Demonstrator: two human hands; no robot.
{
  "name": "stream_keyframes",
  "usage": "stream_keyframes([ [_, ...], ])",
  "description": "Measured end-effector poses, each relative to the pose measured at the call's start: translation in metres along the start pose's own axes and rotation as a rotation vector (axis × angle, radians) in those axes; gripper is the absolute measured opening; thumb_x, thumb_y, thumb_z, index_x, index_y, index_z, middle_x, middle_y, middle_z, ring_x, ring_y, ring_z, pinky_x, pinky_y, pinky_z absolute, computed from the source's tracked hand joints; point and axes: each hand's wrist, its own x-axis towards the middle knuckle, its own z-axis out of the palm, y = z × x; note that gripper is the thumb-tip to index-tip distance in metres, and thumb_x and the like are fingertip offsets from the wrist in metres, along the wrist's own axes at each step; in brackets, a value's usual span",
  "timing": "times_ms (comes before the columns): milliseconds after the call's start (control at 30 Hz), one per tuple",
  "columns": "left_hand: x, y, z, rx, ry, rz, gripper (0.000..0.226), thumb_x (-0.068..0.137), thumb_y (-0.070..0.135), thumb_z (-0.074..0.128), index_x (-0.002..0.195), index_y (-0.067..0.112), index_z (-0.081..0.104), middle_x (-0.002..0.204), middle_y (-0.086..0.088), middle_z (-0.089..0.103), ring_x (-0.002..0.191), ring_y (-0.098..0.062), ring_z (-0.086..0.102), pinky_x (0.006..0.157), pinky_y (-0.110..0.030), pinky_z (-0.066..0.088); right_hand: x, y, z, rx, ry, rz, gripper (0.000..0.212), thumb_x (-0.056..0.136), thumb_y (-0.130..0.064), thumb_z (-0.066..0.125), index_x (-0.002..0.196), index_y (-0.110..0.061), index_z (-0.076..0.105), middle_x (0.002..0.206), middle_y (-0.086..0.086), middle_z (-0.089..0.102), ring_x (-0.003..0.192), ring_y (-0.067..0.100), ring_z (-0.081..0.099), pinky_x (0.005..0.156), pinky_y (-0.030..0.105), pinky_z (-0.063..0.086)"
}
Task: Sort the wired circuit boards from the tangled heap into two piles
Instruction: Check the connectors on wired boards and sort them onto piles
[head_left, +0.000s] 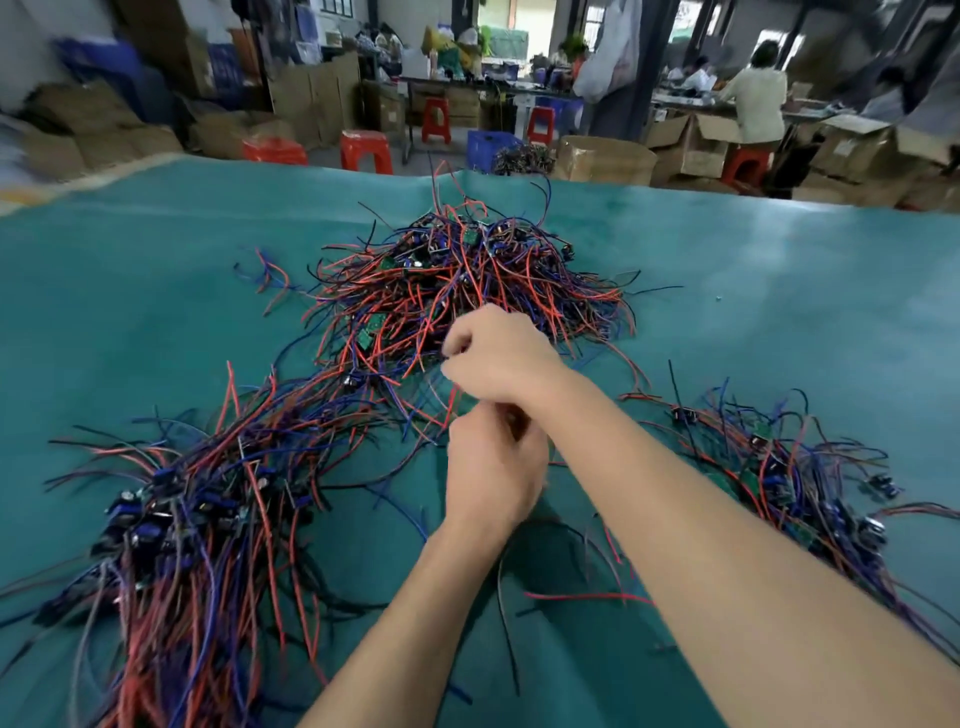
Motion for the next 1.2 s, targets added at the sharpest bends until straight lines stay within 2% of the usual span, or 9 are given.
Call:
stream_keyframes([
  [67, 0.003, -0.001, -0.002, 0.016, -0.037, -0.044, 0.016, 0.087, 0.022, 0.056, 0.072, 0.015, 0.057, 0.078, -0.016, 0.071, 0.068, -0.039, 0.069, 0.063, -0.046, 0.057, 0.005, 0.011, -0.003, -0.059, -0.142, 0.061, 0.023, 0.091, -0.029, 0.068, 0.113, -0.03, 0.075, 0.129, 0.006, 0.068, 0.118, 0.031, 0.063, 0.103, 0.04, 0.052],
  [167, 0.003, 0.001, 0.001, 0.028, -0.079, -0.065, 0.014, 0.087, 0.021, 0.055, 0.075, 0.016, 0.059, 0.077, -0.012, 0.071, 0.069, -0.038, 0.068, 0.065, -0.046, 0.057, 0.009, 0.012, 0.001, -0.036, -0.204, 0.05, 0.028, 0.093, -0.031, 0.071, 0.112, -0.01, 0.076, 0.119, 0.01, 0.072, 0.115, 0.03, 0.063, 0.101, 0.041, 0.053],
  [300, 0.003, 0.001, 0.0, 0.029, -0.066, -0.014, 0.01, 0.085, 0.017, 0.057, 0.083, 0.018, 0.067, 0.075, -0.002, 0.072, 0.076, -0.027, 0.067, 0.073, -0.04, 0.054, 0.012, 0.031, -0.01, 0.069, 0.04, 0.11, 0.012, 0.088, -0.015, 0.071, 0.093, -0.015, 0.081, 0.103, 0.014, 0.076, 0.1, 0.031, 0.07, 0.094, 0.039, 0.057],
  [433, -0.001, 0.005, 0.002, 0.02, -0.112, 0.04, 0.011, 0.084, 0.019, 0.06, 0.081, 0.016, 0.069, 0.07, 0.0, 0.071, 0.071, -0.021, 0.065, 0.074, -0.037, 0.053, -0.002, 0.063, -0.029, 0.191, 0.229, 0.131, 0.018, 0.08, -0.01, 0.075, 0.076, -0.026, 0.081, 0.066, -0.007, 0.072, 0.077, 0.019, 0.07, 0.078, 0.031, 0.059],
  [567, 0.0, 0.003, 0.004, 0.007, -0.093, 0.065, 0.01, 0.082, 0.017, 0.06, 0.075, 0.015, 0.067, 0.068, -0.001, 0.069, 0.068, -0.02, 0.066, 0.073, -0.037, 0.053, -0.018, 0.094, -0.052, 0.393, 0.338, 0.201, 0.024, 0.073, -0.003, 0.077, 0.072, -0.027, 0.078, 0.067, 0.002, 0.073, 0.068, 0.024, 0.069, 0.07, 0.037, 0.059],
  [767, 0.0, 0.003, 0.004, -0.237, -0.044, -0.103, 0.012, 0.09, 0.009, 0.053, 0.09, 0.018, 0.061, 0.08, 0.002, 0.065, 0.052, -0.014, 0.07, 0.039, -0.026, 0.046, -0.072, 0.119, -0.059, 0.706, 0.436, 0.272, 0.02, 0.077, 0.002, 0.075, 0.083, -0.017, 0.076, 0.069, 0.013, 0.074, 0.048, 0.013, 0.057, 0.045, 0.023, 0.045],
  [967, 0.001, 0.005, 0.004, -0.298, -0.224, -0.162, 0.029, 0.103, 0.029, 0.048, 0.087, 0.012, 0.065, 0.073, -0.001, 0.073, 0.039, -0.013, 0.06, 0.041, -0.023, 0.035, -0.119, 0.117, -0.04, 1.131, 0.111, 0.255, 0.017, 0.084, 0.008, 0.067, 0.091, -0.004, 0.077, 0.075, 0.019, 0.073, 0.05, 0.013, 0.057, 0.045, 0.019, 0.044],
  [1100, 0.0, 0.008, 0.003, -0.517, -0.338, -0.246, 0.031, 0.102, 0.021, 0.052, 0.079, 0.004, 0.063, 0.05, 0.001, 0.061, 0.034, -0.008, 0.047, 0.034, -0.016, 0.022, -0.127, 0.111, -0.028, 0.963, -0.134, 0.121, 0.025, 0.077, 0.002, 0.076, 0.101, -0.005, 0.072, 0.078, 0.019, 0.075, 0.055, 0.017, 0.06, 0.05, 0.022, 0.043],
  [1200, 0.0, 0.01, 0.0, -0.648, -0.395, -0.295, 0.019, 0.099, 0.014, 0.052, 0.092, 0.01, 0.069, 0.06, 0.002, 0.065, 0.038, -0.008, 0.048, 0.043, -0.021, 0.02, -0.128, 0.109, -0.026, 0.919, -0.157, 0.091, 0.014, 0.075, -0.017, 0.077, 0.087, -0.014, 0.072, 0.076, 0.02, 0.075, 0.052, 0.019, 0.06, 0.047, 0.022, 0.04],
])
